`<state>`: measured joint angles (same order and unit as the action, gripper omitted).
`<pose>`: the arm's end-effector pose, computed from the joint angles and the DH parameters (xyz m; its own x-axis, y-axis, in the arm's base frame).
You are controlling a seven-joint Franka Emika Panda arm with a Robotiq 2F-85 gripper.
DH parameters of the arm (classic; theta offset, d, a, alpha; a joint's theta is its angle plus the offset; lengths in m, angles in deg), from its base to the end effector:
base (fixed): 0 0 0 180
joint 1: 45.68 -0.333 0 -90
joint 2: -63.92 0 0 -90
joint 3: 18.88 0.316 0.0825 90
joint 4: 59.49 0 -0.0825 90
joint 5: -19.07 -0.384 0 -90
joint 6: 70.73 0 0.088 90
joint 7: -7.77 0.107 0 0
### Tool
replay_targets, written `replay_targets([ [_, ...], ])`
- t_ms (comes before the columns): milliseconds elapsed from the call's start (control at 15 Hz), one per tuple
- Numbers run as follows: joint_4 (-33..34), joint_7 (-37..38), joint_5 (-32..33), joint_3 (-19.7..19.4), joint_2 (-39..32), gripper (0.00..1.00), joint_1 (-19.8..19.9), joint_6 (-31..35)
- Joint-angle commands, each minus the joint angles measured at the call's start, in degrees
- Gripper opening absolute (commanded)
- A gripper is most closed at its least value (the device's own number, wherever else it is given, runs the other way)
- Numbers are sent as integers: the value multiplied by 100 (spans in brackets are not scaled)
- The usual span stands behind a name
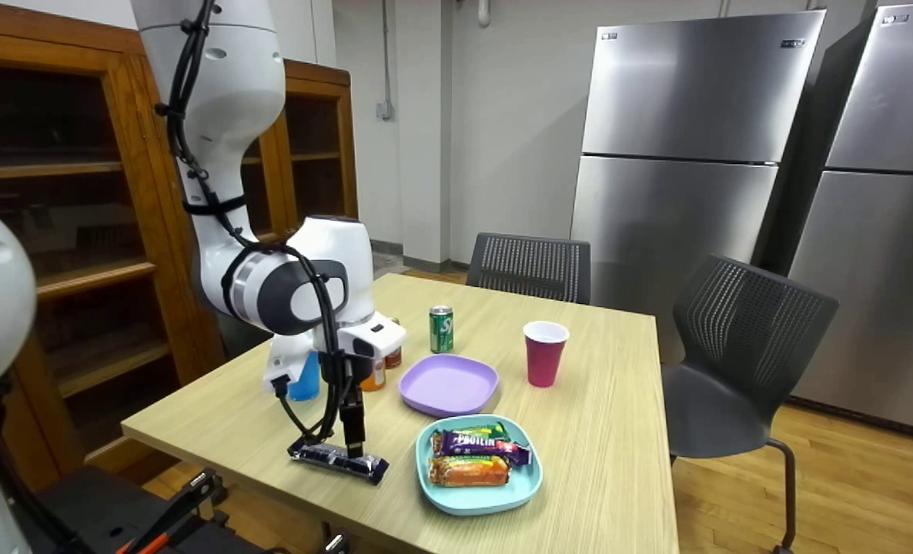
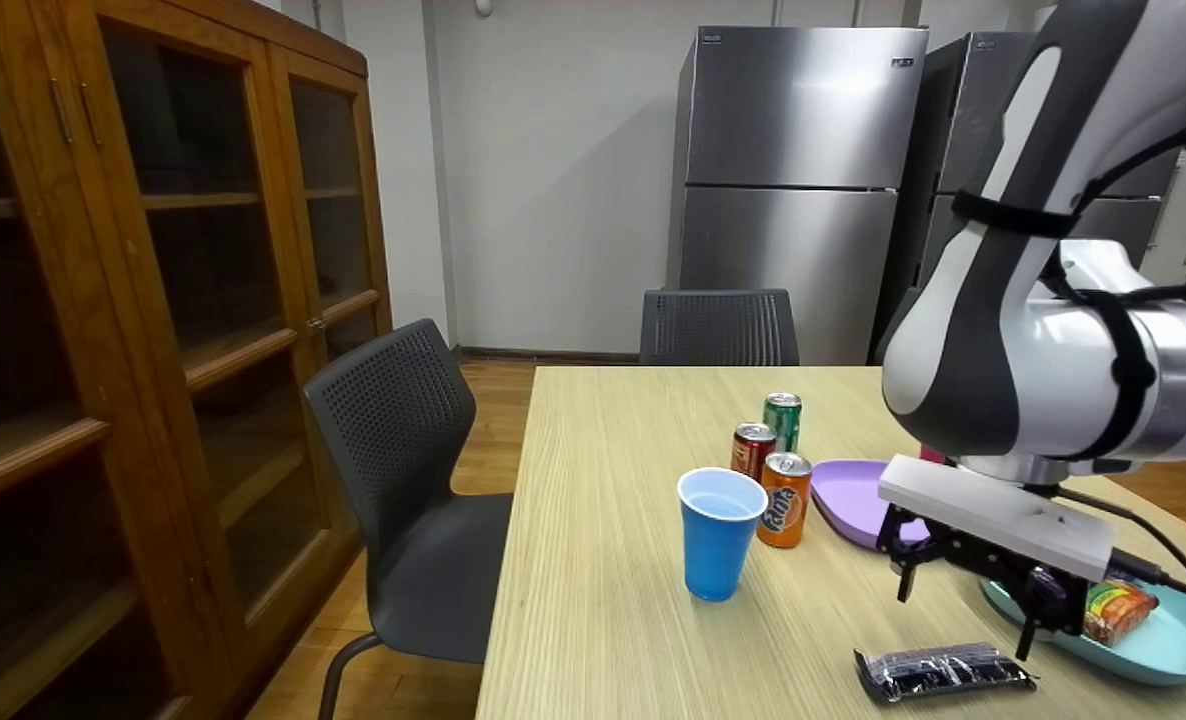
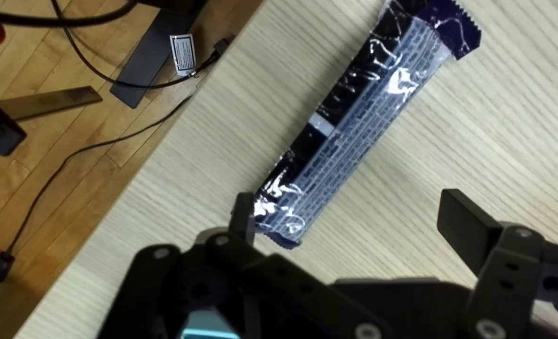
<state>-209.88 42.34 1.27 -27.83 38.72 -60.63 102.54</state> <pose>0.4038 0.0098 0.1004 0.7009 -0.7132 0.0056 -0.7127 -0.7001 0.0425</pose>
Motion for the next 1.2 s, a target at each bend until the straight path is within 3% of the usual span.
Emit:
replay_targets([
  [0, -53, 255, -310, 355, -59, 100, 150, 115],
  [400, 73, 288, -645, 831, -402, 100, 419, 310],
  [800, 208, 284, -800, 1003, -699, 100, 578, 661],
  [867, 207, 257, -794, 1019, -722, 75, 590, 726],
  [933, 202, 239, -798, 1064, -715, 74, 640, 751],
  [1133, 83, 170, -804, 1248, -513, 49, 855, 812],
])
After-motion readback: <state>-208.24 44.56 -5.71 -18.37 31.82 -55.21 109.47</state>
